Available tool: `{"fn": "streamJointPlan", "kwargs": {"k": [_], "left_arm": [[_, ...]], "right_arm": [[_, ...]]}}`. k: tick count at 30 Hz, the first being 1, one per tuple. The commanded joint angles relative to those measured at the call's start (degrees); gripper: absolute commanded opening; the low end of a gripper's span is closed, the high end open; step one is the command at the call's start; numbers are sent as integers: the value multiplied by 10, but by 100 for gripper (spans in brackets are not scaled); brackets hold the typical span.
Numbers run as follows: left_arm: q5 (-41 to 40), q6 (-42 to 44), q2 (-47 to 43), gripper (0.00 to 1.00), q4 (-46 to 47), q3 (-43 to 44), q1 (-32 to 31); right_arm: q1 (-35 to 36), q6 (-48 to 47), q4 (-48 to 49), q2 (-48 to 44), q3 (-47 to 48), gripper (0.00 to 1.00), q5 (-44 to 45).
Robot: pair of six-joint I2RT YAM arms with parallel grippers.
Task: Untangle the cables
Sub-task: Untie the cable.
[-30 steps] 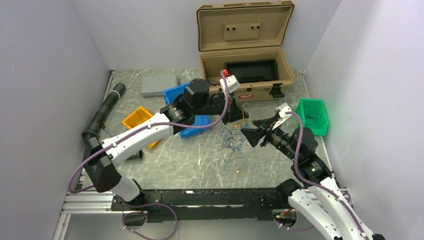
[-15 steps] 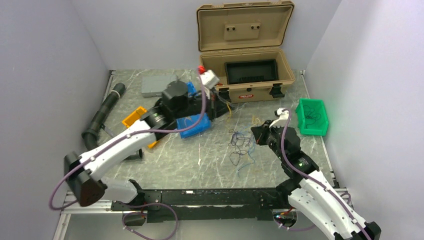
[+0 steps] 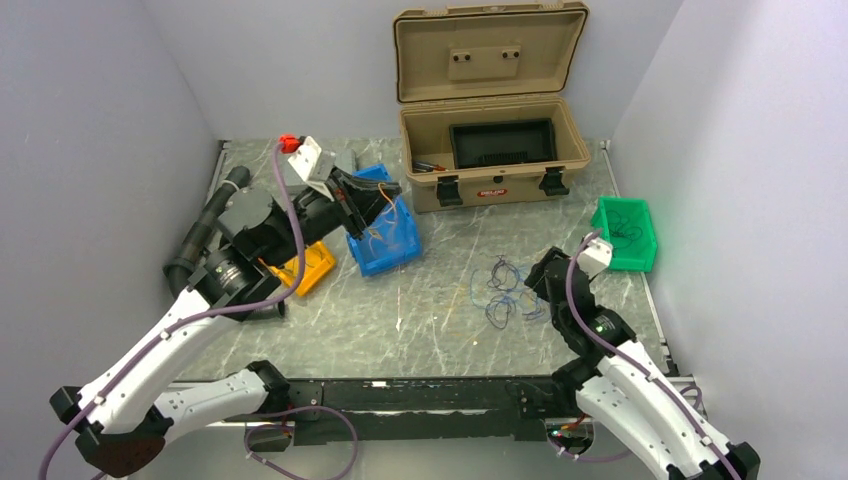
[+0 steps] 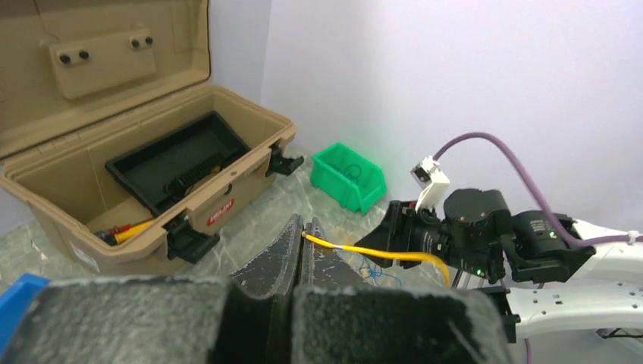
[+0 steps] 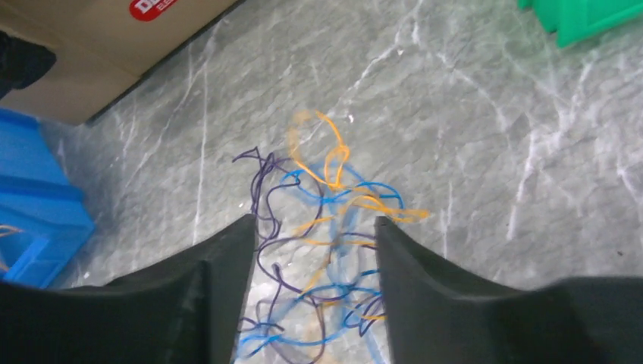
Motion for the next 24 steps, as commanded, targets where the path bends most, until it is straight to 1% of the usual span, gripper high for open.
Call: {"fn": "streamJointPlan", "kwargs": {"k": [1, 2, 3, 6, 9, 11, 13, 16, 20, 24], "left_arm": [[-6, 5, 4, 0, -39, 5, 3], [-1, 2, 5, 0, -43, 8, 3], [7, -2, 8, 0, -47, 12, 3], [34, -12, 17, 0, -48, 15, 3], [43, -19, 21, 0, -42, 12, 3], [43, -20, 22, 0, -42, 13, 3], [39, -16, 25, 0, -45, 15, 3], [13, -5, 36, 0, -66, 25, 3], [-45, -8, 47, 0, -99, 41, 4], [-52, 4, 60, 0, -106, 64, 13]], "right_arm": [[0, -151, 80, 7, 37, 78, -106], [0, -185, 102, 3, 38, 83, -163], [0, -208, 122, -4, 35, 85, -215], [0, -258, 188, -28, 20, 85, -381], [1, -268, 248, -20, 6, 84, -556], [3, -266, 273, 0, 2, 86, -622], [9, -264, 288, 14, 2, 90, -645], [14, -266, 295, 14, 2, 90, -632], [13, -269, 293, 4, 5, 90, -614], [13, -262, 296, -6, 4, 90, -605]]}}
